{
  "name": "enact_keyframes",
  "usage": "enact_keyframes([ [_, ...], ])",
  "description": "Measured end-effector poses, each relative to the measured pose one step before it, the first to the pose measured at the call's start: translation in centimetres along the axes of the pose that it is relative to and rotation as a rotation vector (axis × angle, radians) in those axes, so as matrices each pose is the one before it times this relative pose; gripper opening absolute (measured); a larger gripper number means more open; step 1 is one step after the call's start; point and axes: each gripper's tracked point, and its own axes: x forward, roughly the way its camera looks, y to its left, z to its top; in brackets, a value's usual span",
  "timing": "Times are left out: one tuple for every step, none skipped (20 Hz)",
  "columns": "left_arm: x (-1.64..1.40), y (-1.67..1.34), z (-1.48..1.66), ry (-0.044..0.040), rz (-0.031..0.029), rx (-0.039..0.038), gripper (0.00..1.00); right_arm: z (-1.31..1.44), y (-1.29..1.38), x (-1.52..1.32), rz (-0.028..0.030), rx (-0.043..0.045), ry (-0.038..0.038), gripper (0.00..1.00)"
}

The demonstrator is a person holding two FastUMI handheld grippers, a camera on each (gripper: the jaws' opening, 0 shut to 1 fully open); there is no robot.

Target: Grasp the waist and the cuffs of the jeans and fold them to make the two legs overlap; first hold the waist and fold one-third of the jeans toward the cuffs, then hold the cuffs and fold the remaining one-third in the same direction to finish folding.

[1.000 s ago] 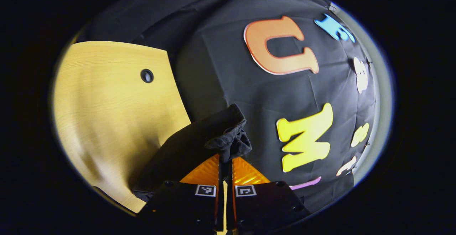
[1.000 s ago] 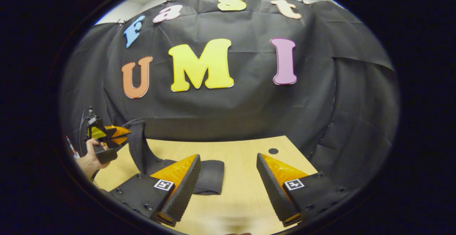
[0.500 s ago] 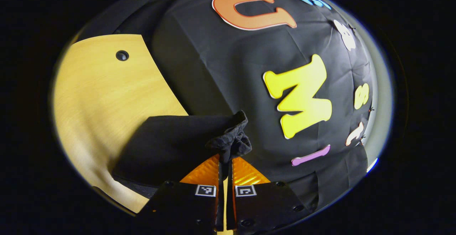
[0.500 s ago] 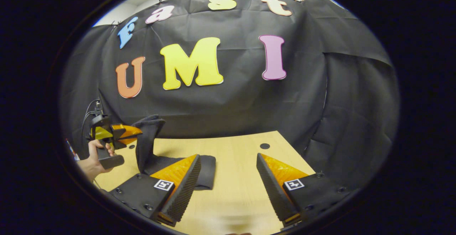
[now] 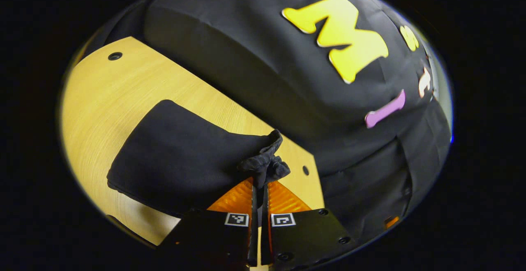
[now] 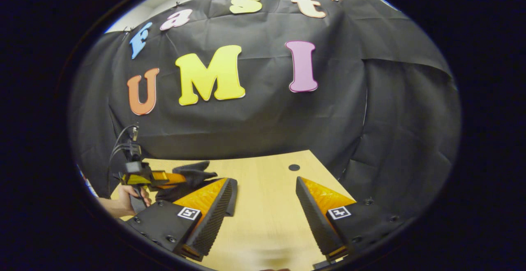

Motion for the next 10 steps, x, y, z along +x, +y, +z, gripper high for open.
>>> enact_keyframes([
  [0.702,-0.187,-1.28,0.02224,0.02615,0.04625,0.06,-0.054,-0.303,-0.002,-0.00214,0.00189,0.00176,0.94],
  [0.459,0.204,-0.801,0.01301,0.0221,0.03019,0.07,-0.026,-0.255,-0.024,-0.00254,0.00144,-0.00099,0.96],
  [0.352,0.094,-0.594,0.00527,0.01777,0.0221,0.07,-0.051,-0.231,-0.087,-0.00162,0.00332,0.00053,0.96],
  [0.091,0.067,-0.558,-0.00005,0.0118,0.0169,0.08,-0.021,-0.175,-0.032,-0.00044,0.00407,0.00088,0.96],
  [0.49,0.121,-0.453,-0.00126,0.00988,0.01116,0.08,-0.1,-0.178,-0.002,-0.00021,0.00285,0.00146,0.96],
  [0.367,0.121,-0.37,0.00076,0.00662,0.0094,0.09,0.031,-0.084,0.003,0.00092,0.00154,0.00107,0.98],
  [0.268,0.005,-0.372,0.00312,-0.00049,0.00844,0.09,-0.061,-0.115,0.023,0.00084,0.00138,0.00003,0.94],
  [0.168,0.008,-0.37,0.00414,-0.00439,0.0067,0.11,0.028,-0.004,0.015,0.00169,0.0014,-0.00056,0.94],
  [-0.015,0.19,-0.261,0.00684,0.00352,0.01432,0.14,-0.078,0.093,0.131,0.0017,0.00078,0.00187,0.94],
  [0.075,-0.113,-0.321,0.01011,-0.00986,0.01356,0.2,-0.01,-0.017,0.048,0.00082,-0.00048,0.00133,0.94],
])
